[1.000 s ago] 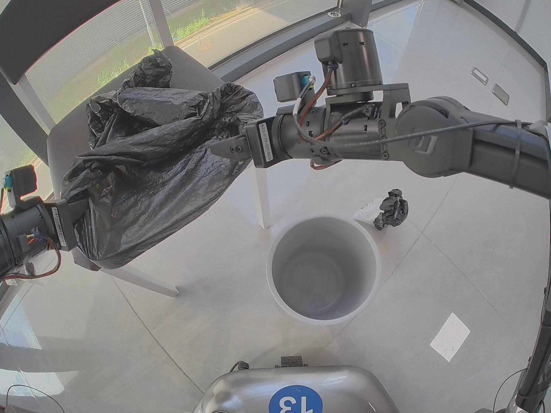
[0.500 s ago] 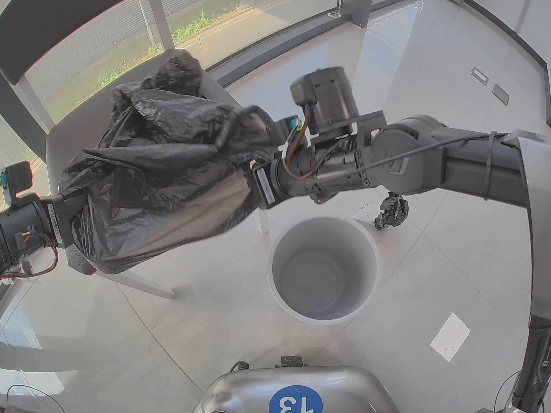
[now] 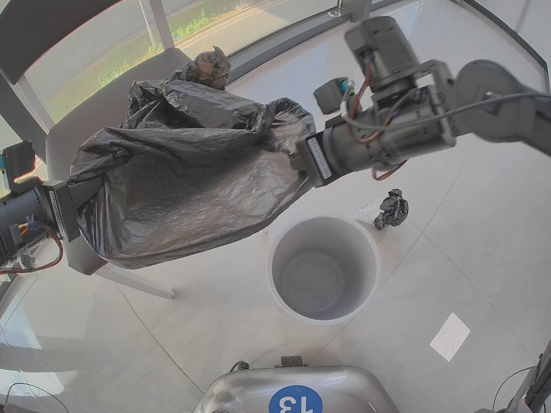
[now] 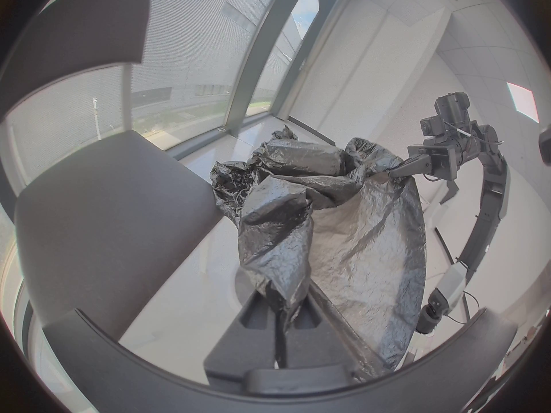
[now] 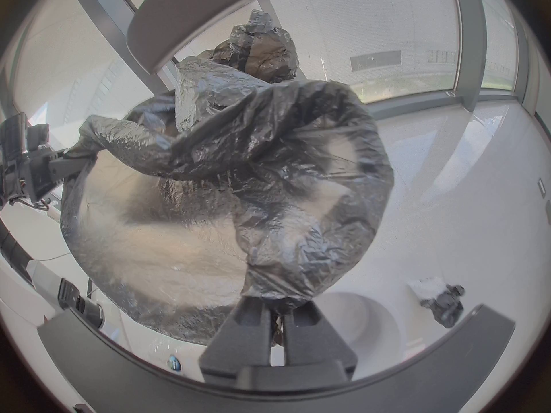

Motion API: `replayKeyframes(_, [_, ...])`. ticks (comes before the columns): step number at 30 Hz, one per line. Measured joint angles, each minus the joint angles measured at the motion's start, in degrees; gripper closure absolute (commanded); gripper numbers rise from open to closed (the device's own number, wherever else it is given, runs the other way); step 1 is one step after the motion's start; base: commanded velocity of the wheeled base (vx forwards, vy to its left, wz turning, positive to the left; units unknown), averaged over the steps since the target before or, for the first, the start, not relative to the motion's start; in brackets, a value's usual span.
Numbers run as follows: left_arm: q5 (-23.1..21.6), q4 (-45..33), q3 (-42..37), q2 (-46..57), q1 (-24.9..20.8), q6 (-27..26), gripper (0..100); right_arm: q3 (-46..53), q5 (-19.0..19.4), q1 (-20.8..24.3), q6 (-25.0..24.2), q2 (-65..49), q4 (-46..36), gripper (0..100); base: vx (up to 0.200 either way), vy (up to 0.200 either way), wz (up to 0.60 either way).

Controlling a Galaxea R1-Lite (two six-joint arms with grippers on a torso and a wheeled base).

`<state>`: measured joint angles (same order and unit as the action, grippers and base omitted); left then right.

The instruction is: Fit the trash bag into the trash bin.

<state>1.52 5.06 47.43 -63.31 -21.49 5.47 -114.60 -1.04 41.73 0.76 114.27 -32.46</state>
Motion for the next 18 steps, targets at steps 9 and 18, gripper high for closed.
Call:
replayKeyframes(9, [0.2,0.05,2.97,-2.73,-10.67,-0.15,100,0.07,-0.77,-0.02,0.17,-14.45,-4.89,100,0.0,0.0,0.0])
replayKeyframes(18, [0.28,0.11,5.34,-7.52,-20.48,-0.09,100,12.96,-2.27,-0.02,0.26,-30.04,-9.14,100,0.0,0.0,0.0])
